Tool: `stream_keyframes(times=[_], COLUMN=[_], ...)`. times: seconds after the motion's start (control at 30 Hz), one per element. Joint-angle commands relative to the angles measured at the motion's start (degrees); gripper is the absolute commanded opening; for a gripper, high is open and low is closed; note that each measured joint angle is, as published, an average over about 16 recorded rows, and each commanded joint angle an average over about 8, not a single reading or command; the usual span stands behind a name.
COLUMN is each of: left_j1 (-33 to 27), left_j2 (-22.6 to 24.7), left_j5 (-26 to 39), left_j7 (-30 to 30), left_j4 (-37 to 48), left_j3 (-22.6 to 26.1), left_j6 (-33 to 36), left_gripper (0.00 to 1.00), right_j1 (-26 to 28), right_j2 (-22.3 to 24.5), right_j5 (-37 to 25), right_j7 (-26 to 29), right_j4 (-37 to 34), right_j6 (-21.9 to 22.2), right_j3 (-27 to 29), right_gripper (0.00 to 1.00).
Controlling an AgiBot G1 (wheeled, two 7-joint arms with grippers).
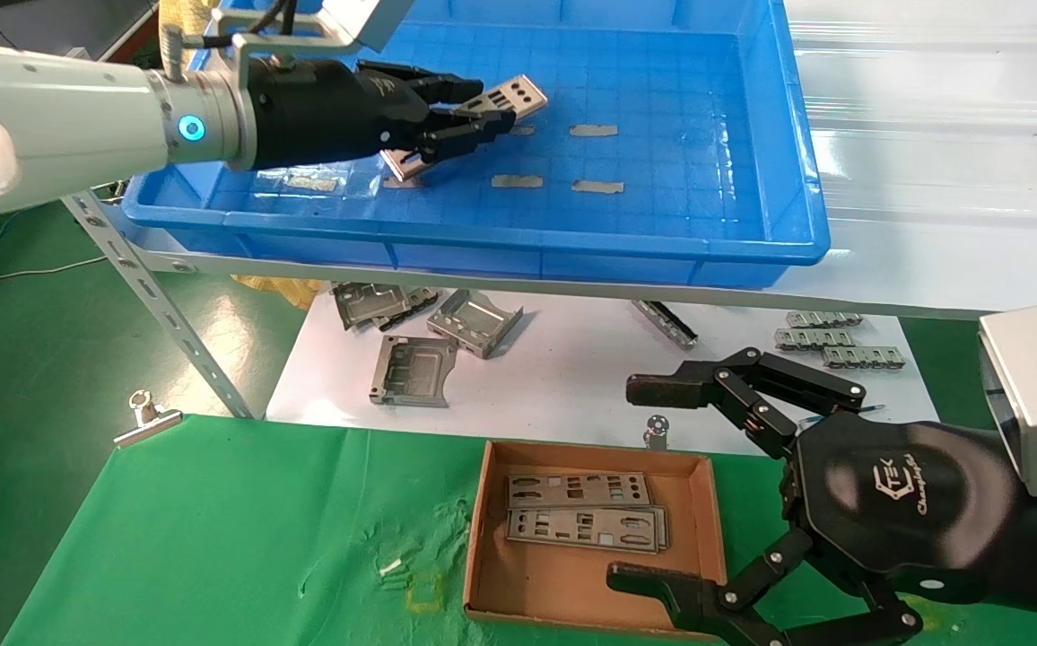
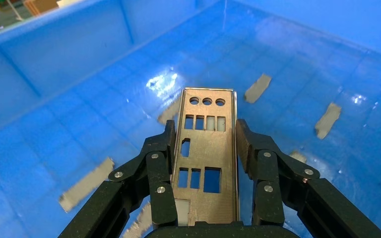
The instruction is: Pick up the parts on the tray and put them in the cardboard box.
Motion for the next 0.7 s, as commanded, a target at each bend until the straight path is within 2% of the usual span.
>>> stream_keyframes(times=[0.03,0.27,0.3,0.33,0.53,0.57,0.6,0.7], left_j1=[0.5,1.2,1.3,1.3,1.3,1.2,1.2,1.2], left_j2=[0.2,0.3,0.3,0.3,0.1,0.1,0.1,0.0], left_j5=[0.1,-0.1,-0.2,-0.3,-0.6,-0.6,-0.6,-0.5], left_j7=[0.0,-0.9,-0.9,-1.0,-1.0,-1.0,-1.0,-1.0], left_j4=[-0.1,-1.1,-1.3,-1.4,-1.8,-1.8,-1.8,-1.7], left_j3=[0.1,0.2,0.1,0.1,0.1,0.1,0.2,0.3], left_j6=[-0.6,-1.7,-1.8,-1.9,-2.0,-2.0,-1.9,-1.7], left_gripper=[1.0,1.0,0.96,0.89,0.14,0.06,0.0,0.0], right_j1=[0.0,0.0,0.0,0.0,0.0,0.0,0.0,0.0], right_j2=[0.0,0.0,0.0,0.0,0.0,0.0,0.0,0.0], right_j5=[0.0,0.0,0.0,0.0,0.0,0.0,0.0,0.0], right_j7=[0.0,0.0,0.0,0.0,0.0,0.0,0.0,0.0], right_j4=[0.0,0.0,0.0,0.0,0.0,0.0,0.0,0.0], right_j6=[0.0,0.0,0.0,0.0,0.0,0.0,0.0,0.0], right_j3=[0.0,0.0,0.0,0.0,0.0,0.0,0.0,0.0], right_gripper=[1.0,1.0,1.0,1.0,1.0,1.0,1.0,1.0])
